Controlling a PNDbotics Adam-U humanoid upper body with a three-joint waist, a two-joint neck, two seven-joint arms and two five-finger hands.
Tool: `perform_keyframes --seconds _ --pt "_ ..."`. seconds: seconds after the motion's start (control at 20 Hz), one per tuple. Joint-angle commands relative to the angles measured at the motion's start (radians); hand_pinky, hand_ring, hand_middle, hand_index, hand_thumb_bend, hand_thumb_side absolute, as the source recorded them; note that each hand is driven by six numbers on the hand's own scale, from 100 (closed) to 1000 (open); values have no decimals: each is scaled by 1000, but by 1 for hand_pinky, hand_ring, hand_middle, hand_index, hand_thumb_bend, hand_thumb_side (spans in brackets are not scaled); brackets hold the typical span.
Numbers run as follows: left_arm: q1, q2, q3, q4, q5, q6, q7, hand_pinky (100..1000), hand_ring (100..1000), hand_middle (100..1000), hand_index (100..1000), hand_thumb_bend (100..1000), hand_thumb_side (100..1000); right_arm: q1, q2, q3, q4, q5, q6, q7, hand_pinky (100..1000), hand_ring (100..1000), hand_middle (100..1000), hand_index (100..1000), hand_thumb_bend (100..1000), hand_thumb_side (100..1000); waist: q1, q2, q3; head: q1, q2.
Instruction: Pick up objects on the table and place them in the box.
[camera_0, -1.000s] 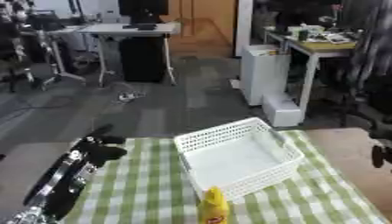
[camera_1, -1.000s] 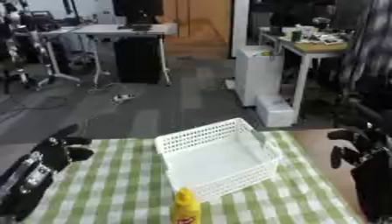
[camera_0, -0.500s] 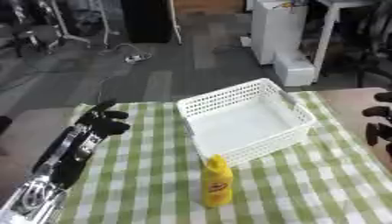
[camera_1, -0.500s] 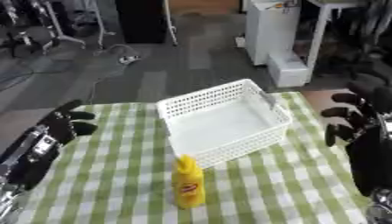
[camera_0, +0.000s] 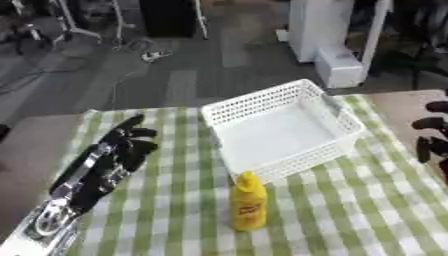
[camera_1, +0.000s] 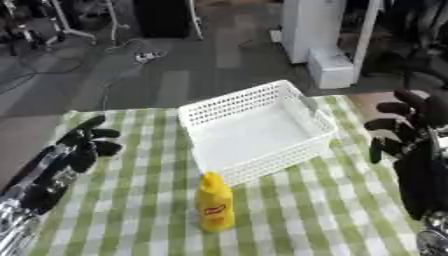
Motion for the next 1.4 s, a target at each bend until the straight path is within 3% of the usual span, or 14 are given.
perform_keyframes --seconds 0.05,0.65,1.4 --pt "-16 8 -19 12 -9 -26 -39 797 769 774 1000 703 627 -18 -18 -4 -13 5 3 1 239 558 627 796 556 600 -1 -3 -2 11 -18" --pt "-77 -51 -116 71 -44 -83 -118 784 810 745 989 790 611 -17 -6 -5 -13 15 10 -3 235 557 625 795 566 597 -2 17 -17 30 -45" --pt "-145 -92 -149 103 -71 -94 -146 787 812 743 989 804 607 -15 -2 -9 -13 22 11 -12 232 555 623 794 577 595 0 23 -28 39 -58"
